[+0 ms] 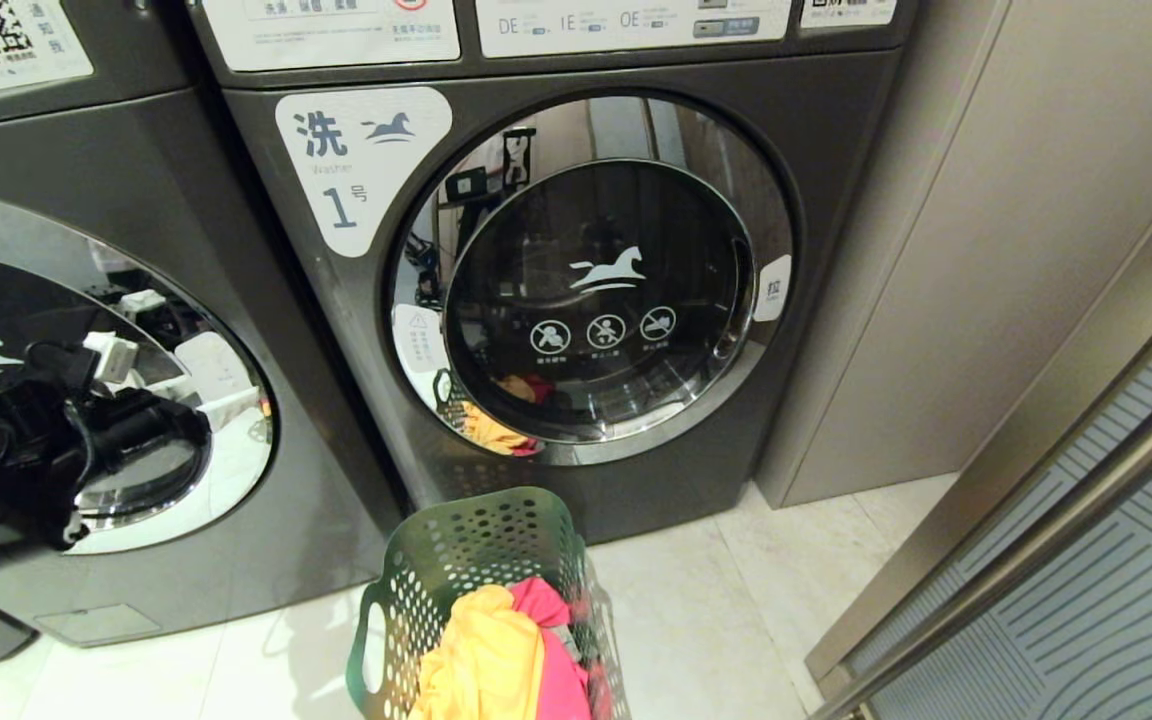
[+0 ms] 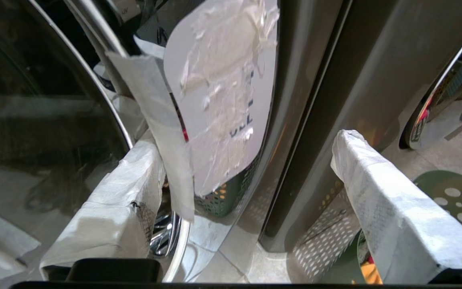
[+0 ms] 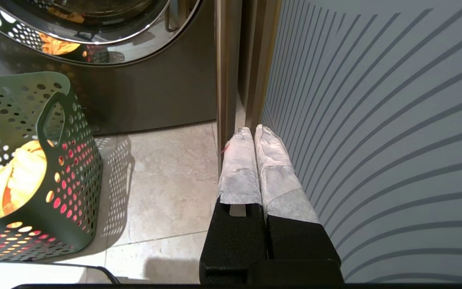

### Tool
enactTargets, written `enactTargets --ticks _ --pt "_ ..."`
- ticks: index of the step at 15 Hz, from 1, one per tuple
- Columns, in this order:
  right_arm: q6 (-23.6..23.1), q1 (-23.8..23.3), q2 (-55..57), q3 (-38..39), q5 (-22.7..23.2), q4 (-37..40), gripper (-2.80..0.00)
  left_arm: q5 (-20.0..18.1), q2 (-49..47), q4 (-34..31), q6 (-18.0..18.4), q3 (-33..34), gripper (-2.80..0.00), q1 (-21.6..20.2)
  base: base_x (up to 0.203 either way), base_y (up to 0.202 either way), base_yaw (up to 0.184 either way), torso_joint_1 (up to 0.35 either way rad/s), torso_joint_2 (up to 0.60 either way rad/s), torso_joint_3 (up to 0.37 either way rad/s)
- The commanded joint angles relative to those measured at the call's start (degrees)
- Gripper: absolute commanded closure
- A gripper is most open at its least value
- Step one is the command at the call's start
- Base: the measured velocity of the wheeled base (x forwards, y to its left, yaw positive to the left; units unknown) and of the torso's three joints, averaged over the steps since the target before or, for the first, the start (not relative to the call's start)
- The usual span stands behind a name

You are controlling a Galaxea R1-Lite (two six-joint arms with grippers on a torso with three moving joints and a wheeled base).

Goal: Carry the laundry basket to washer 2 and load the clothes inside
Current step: Open the lid of the washing machine

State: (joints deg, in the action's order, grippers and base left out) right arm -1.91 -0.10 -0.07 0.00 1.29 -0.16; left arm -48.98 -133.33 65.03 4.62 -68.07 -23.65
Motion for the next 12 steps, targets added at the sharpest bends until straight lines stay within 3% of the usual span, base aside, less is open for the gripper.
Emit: enactTargets --ticks 1,5,8,12 --pt "-0.02 0.01 -0.01 0.0 0.03 -0.02 0.0 -0.71 0.53 0.54 -0.05 0.22 -2.8 -0.78 0.0 0.0 0.0 0.0 0.0 0.0" --pt "-0.02 0.01 -0.01 0.0 0.03 -0.02 0.0 -7.93 0.35 0.54 -0.05 0.04 -2.8 -1.82 0.0 0.0 0.0 0.0 0.0 0.0" --pt "-0.02 0.01 -0.01 0.0 0.03 -0.02 0.0 -8.6 -0.02 0.38 -0.43 -0.32 -2.8 -2.28 0.0 0.0 0.0 0.0 0.0 0.0" --pt "-0.02 0.01 -0.01 0.0 0.03 -0.02 0.0 -8.6 -1.13 0.45 -3.73 -3.6 -2.8 -1.88 0.0 0.0 0.0 0.0 0.0 0.0"
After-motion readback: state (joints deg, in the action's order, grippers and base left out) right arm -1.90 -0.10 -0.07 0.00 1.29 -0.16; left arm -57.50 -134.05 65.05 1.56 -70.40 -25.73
